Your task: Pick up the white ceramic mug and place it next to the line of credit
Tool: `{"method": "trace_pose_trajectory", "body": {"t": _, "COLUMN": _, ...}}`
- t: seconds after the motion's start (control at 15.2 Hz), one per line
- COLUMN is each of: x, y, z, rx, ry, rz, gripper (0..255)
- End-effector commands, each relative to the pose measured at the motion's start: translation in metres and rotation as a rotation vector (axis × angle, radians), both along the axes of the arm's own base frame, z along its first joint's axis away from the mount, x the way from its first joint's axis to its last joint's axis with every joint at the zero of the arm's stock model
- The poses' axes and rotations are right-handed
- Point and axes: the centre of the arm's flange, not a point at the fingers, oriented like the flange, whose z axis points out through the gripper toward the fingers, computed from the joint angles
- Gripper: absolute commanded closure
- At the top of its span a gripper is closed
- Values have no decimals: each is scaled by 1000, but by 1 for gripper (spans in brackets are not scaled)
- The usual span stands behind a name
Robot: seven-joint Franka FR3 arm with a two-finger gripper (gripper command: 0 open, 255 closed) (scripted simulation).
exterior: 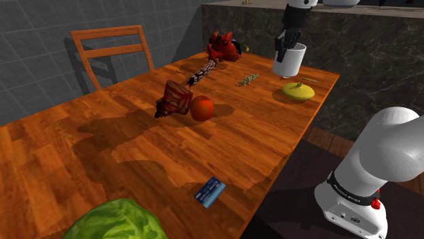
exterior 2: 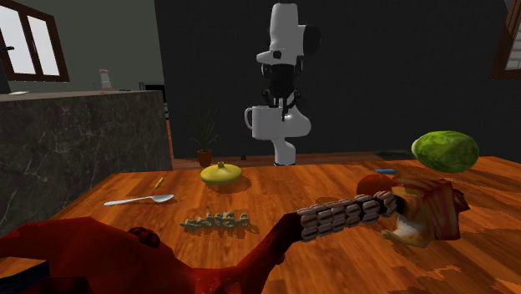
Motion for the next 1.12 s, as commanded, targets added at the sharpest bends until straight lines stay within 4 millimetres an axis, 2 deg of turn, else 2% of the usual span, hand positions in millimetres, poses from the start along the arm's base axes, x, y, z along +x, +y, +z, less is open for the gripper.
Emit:
{"method": "trace_pose_trajectory", "body": {"t": 0.0, "x": -14, "y": 23, "z": -1, "rx": -1, "ry": 0, "rz": -2, "gripper": 255}}
{"method": "trace_pose_trajectory", "body": {"t": 1.06, "x": -115, "y": 208, "z": 0, "rx": -1, "ry": 0, "rz": -2, "gripper": 255}}
